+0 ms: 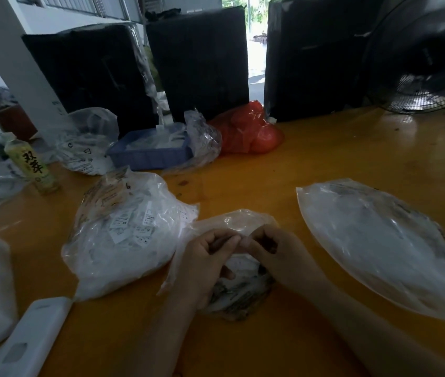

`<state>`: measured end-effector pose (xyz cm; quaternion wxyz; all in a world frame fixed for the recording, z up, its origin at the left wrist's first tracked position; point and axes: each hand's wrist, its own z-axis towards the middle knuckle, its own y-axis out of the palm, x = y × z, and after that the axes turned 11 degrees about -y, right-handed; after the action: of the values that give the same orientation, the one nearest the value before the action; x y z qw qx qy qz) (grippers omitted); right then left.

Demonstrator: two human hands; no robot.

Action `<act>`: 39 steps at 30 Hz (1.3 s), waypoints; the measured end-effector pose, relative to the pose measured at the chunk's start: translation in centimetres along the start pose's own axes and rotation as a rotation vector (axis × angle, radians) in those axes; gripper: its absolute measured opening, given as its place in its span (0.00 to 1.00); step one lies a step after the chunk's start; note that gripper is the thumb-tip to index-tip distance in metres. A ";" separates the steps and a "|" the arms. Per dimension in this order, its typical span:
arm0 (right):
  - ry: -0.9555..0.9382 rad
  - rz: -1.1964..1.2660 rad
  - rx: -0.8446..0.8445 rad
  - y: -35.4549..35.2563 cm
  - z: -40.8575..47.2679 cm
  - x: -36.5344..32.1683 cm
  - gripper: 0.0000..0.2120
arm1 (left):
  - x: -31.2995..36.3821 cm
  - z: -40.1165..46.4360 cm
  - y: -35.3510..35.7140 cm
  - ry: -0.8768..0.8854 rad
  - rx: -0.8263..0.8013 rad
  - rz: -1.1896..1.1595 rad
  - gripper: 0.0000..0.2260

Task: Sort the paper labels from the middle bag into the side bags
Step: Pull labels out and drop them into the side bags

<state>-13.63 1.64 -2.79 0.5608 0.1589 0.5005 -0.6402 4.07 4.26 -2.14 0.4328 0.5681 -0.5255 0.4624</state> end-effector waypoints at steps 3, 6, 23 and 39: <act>-0.048 -0.261 -0.022 0.0 0.1 0.2 0.11 | 0.1 0.2 -0.2 -0.028 0.022 -0.103 0.04; -0.027 -0.537 -0.235 0.2 -0.1 0.7 0.17 | 0.0 0.5 -0.3 -0.061 0.013 -0.252 0.10; -0.047 -0.498 -0.211 0.7 -0.2 0.1 0.08 | -0.5 1.0 -0.5 -0.100 -0.017 -0.497 0.14; 0.296 0.455 0.288 -2.0 0.2 0.4 0.03 | -0.4 1.1 -0.4 -0.142 -0.024 -0.548 0.12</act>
<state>-15.44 1.01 -2.04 0.5824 0.4363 0.4325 -0.5323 4.55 3.26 -2.74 0.5105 0.7147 -0.3869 0.2808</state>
